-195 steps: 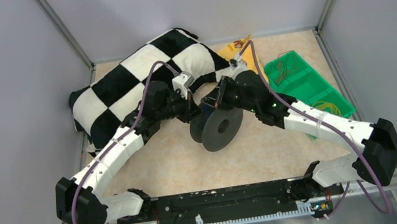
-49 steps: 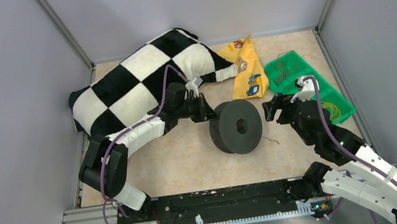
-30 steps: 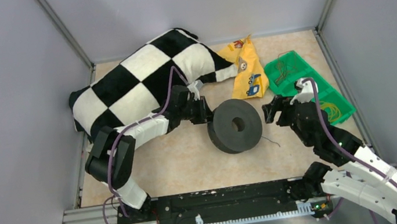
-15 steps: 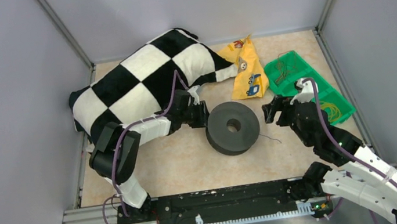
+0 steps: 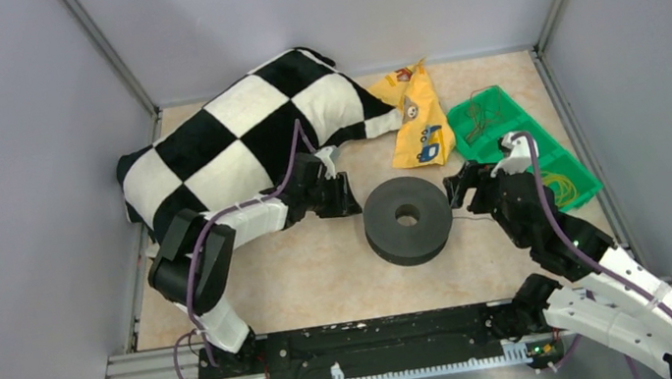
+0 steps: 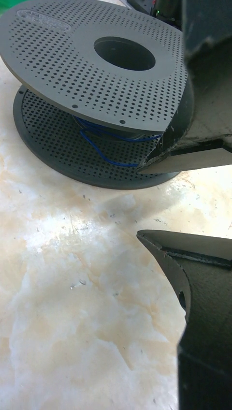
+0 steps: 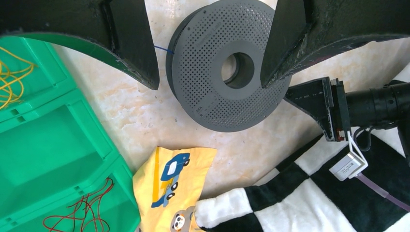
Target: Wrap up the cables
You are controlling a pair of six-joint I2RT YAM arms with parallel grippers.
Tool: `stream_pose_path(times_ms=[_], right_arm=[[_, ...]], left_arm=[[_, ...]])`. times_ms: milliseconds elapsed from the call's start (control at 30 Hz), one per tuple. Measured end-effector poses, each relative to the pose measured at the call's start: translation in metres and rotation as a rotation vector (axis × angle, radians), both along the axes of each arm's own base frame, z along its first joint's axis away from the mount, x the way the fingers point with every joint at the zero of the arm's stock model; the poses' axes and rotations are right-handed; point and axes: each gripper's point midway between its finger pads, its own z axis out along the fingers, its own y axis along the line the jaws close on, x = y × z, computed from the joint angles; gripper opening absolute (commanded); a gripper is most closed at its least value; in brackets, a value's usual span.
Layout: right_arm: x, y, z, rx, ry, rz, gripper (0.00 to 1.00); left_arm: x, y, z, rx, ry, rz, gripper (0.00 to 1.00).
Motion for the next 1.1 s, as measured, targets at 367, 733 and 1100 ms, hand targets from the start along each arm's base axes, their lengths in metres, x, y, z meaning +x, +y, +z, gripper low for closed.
stream_pose_path(times_ms=[367, 733, 1100], right_arm=[[0.004, -0.006, -0.044, -0.033, 0.183, -0.108, 0.68], [-0.006, -0.028, -0.114, 0.23, 0.488, -0.341, 0.69], [-0.023, -0.023, -0.153, 0.579, 0.577, -0.508, 0.58]], left_arm=[[0.0, 0.028, 0.063, 0.059, -0.132, 0.07, 0.58], [-0.031, -0.017, 0.139, -0.076, -0.241, -0.067, 0.55], [-0.061, -0.056, 0.087, -0.039, -0.1, -0.193, 0.54]])
